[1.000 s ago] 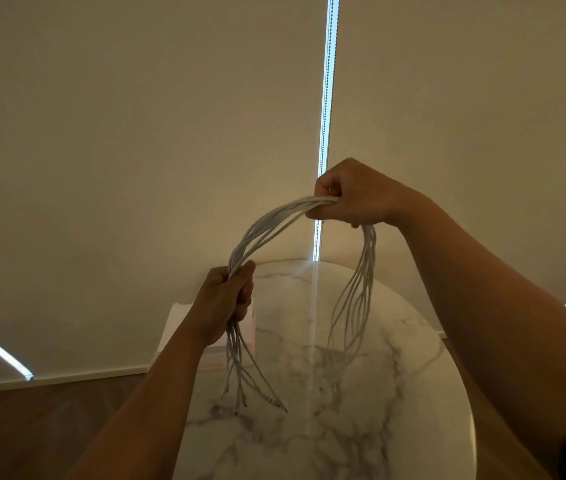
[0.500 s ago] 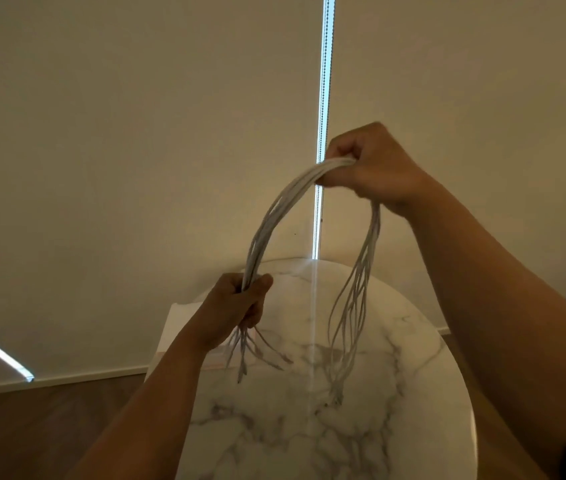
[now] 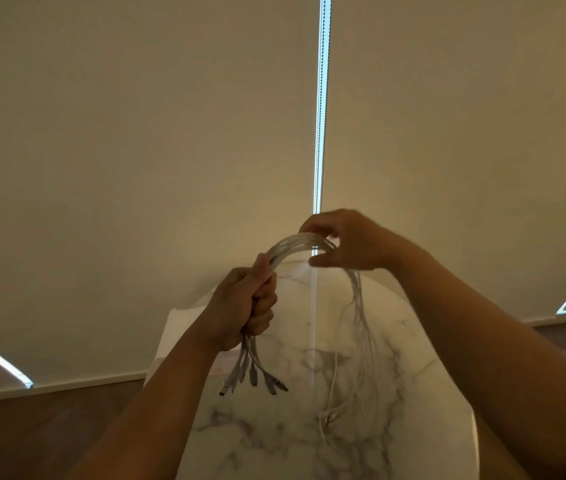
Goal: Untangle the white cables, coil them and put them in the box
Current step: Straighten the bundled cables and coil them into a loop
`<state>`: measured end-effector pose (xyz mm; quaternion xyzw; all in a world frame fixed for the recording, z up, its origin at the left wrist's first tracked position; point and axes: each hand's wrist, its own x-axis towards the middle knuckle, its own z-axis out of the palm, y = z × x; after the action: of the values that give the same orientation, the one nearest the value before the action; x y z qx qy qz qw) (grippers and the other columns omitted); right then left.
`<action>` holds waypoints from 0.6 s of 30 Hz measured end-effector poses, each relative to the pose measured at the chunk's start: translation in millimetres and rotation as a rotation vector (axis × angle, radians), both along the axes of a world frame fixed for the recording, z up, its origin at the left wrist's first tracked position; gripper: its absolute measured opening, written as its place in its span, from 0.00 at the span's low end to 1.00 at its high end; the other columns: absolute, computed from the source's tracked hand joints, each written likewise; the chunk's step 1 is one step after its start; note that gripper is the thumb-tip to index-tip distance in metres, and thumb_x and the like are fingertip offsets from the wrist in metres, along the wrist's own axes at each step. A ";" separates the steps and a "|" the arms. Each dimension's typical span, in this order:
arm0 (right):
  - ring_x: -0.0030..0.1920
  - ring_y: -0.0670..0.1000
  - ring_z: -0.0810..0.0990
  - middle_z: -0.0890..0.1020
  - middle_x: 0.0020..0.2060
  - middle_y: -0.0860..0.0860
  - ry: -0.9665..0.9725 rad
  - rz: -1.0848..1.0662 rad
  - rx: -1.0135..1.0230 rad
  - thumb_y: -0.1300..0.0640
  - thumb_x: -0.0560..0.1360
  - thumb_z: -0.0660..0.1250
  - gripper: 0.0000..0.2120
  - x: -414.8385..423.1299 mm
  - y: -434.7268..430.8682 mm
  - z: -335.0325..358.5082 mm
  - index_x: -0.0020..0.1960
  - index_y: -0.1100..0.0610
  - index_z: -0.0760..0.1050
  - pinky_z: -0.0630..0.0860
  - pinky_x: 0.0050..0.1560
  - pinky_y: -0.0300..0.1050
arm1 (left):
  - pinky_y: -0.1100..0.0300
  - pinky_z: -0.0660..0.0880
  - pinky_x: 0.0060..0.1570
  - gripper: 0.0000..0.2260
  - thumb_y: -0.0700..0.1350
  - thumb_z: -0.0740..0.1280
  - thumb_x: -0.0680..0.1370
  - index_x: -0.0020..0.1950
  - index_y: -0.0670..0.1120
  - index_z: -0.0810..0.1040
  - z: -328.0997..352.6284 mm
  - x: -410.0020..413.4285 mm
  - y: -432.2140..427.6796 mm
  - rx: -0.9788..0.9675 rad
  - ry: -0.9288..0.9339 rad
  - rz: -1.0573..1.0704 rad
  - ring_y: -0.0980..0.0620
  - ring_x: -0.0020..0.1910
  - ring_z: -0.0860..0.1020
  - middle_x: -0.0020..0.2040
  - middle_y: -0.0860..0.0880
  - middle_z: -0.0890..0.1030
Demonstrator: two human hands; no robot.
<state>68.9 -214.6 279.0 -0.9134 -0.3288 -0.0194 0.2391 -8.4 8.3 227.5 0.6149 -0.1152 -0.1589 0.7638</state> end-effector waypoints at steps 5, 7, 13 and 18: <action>0.27 0.46 0.74 0.75 0.26 0.47 0.325 0.116 0.224 0.59 0.75 0.72 0.08 -19.3 9.9 5.9 0.37 0.56 0.78 0.73 0.31 0.40 | 0.65 0.51 0.23 0.22 0.63 0.59 0.75 0.29 0.48 0.66 13.3 -0.5 6.6 -0.014 0.001 -0.076 0.57 0.19 0.55 0.24 0.52 0.59; 0.26 0.47 0.69 0.72 0.24 0.48 0.320 0.118 0.271 0.60 0.73 0.74 0.09 -19.9 3.8 18.5 0.35 0.57 0.78 0.69 0.29 0.41 | 0.63 0.52 0.23 0.22 0.63 0.60 0.74 0.32 0.46 0.70 13.5 -2.9 9.9 -0.003 -0.003 -0.117 0.56 0.21 0.55 0.26 0.51 0.59; 0.26 0.49 0.69 0.74 0.25 0.49 0.305 0.125 0.354 0.63 0.70 0.76 0.08 -18.6 -6.0 46.5 0.35 0.54 0.81 0.66 0.28 0.42 | 0.61 0.63 0.27 0.19 0.60 0.61 0.76 0.36 0.46 0.73 -5.1 -10.2 6.8 -0.012 0.046 -0.217 0.53 0.25 0.61 0.29 0.48 0.60; 0.25 0.47 0.68 0.73 0.25 0.47 0.281 0.054 0.388 0.59 0.73 0.74 0.06 -14.9 -10.8 44.2 0.37 0.56 0.80 0.67 0.27 0.42 | 0.64 0.55 0.22 0.21 0.62 0.64 0.75 0.33 0.48 0.66 -3.0 -5.7 -0.1 -0.147 0.095 -0.216 0.57 0.21 0.56 0.25 0.53 0.61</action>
<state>54.1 -225.3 323.2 -0.8350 -0.3067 0.0513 0.4539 -14.1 8.1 224.4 0.5331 -0.1557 -0.2601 0.7899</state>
